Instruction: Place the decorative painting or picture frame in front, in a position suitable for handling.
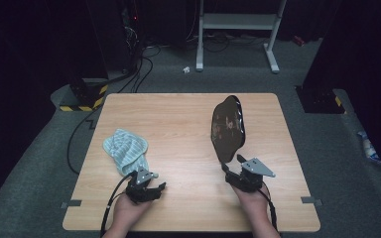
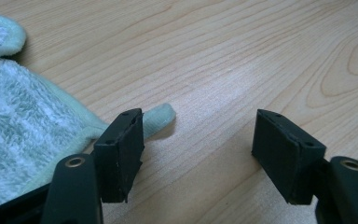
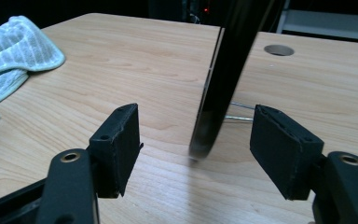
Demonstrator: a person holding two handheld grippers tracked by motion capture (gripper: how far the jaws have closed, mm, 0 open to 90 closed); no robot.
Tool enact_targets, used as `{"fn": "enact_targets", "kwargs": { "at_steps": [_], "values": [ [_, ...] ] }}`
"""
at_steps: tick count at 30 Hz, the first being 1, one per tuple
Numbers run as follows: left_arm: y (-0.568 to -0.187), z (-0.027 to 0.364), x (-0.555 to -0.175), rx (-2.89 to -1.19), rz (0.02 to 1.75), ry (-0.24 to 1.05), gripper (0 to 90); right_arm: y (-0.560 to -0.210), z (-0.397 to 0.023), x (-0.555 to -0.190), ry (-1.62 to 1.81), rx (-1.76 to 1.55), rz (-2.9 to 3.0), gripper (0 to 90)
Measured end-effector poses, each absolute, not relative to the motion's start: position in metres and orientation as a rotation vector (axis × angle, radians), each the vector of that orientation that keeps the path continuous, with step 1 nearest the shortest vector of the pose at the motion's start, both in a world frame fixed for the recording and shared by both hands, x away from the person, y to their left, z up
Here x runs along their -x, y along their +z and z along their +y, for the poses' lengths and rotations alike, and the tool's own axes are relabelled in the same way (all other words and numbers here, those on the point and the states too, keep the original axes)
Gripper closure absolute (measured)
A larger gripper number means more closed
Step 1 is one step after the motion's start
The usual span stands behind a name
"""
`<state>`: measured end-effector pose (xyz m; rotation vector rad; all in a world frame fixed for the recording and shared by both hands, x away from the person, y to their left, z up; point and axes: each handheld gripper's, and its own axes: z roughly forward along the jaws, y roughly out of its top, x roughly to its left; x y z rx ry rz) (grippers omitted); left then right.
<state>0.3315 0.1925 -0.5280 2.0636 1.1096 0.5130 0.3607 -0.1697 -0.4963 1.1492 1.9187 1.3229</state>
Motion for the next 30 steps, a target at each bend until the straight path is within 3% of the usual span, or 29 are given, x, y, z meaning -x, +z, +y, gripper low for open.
{"fn": "enact_targets", "kwargs": {
  "at_steps": [3,17,24,30],
  "values": [
    [-0.528,0.193,-0.332,-2.064,1.110,0.513,33.8,-0.490,-0.173,-0.359,1.331,-1.158,1.900,29.5],
    [-0.528,0.193,-0.331,-2.064,1.110,0.513,33.8,-0.440,-0.168,-0.366,1.276,-1.128,1.801,32.8],
    [-0.528,0.193,-0.331,-2.066,1.105,0.511,33.7,-0.425,-0.165,-0.387,1.252,-1.160,1.786,44.6],
    [-0.528,0.193,-0.331,-2.068,1.100,0.508,33.7,-0.426,-0.166,-0.397,1.253,-1.199,1.799,48.9]
  ]
}}
